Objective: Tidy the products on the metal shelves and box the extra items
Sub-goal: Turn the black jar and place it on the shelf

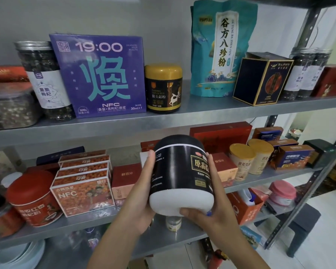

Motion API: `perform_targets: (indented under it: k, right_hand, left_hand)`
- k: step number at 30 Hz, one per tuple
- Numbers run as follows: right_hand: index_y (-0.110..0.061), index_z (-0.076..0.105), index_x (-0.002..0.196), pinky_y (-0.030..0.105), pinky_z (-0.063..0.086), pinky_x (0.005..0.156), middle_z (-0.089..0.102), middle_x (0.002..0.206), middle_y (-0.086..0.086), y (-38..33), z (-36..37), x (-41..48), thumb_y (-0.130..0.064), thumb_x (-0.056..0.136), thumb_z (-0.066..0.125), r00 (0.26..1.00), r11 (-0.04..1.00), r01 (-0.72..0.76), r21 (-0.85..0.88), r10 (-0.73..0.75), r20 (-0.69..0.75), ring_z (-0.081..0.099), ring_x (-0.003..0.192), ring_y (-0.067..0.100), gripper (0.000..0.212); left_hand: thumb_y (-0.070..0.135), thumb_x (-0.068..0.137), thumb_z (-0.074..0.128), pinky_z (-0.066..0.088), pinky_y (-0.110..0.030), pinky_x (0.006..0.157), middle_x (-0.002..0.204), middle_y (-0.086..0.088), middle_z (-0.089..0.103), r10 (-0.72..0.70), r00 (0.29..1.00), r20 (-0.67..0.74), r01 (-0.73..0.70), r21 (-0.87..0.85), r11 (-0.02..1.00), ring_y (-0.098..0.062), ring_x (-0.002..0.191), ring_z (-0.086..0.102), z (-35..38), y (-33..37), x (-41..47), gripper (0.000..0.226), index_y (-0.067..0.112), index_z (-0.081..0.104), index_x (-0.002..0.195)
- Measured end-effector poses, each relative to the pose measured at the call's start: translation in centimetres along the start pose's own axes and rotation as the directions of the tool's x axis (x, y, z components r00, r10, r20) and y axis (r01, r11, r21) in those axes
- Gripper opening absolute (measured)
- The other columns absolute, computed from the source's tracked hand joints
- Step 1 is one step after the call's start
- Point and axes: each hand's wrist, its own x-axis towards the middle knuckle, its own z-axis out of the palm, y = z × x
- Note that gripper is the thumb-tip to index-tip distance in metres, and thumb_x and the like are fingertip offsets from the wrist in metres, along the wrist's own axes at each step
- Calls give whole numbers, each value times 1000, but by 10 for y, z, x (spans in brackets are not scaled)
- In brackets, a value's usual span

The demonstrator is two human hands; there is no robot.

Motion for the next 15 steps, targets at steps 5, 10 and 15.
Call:
perform_targets:
  k: [5,10,15]
  right_hand:
    - [-46,27,146,19,52,89,44,145,-22,-5,-1,3,-37,66,81,995,998,17,-60,-23,-102,49,127,2,97]
    - [-42,30,146,20,49,97,42,142,-32,-7,-5,10,-51,58,82,987,994,11,-110,-28,-156,43,131,-4,103]
    - [-38,20,150,13,52,78,55,126,-25,1,-9,9,-60,43,87,985,986,-169,-17,168,-37,56,113,-6,129]
  left_hand:
    - [64,81,55,59,-43,68,111,-14,72,-62,998,-33,56,-150,987,-32,95,72,7,-4,2,51,26,75,109]
    - [62,83,55,58,-42,57,98,-16,74,-175,984,-20,160,-315,936,-35,76,73,13,-7,5,52,19,78,102]
    - [63,87,54,58,-44,58,109,-19,71,-267,964,-13,248,-333,910,-39,82,72,18,-12,5,62,16,65,125]
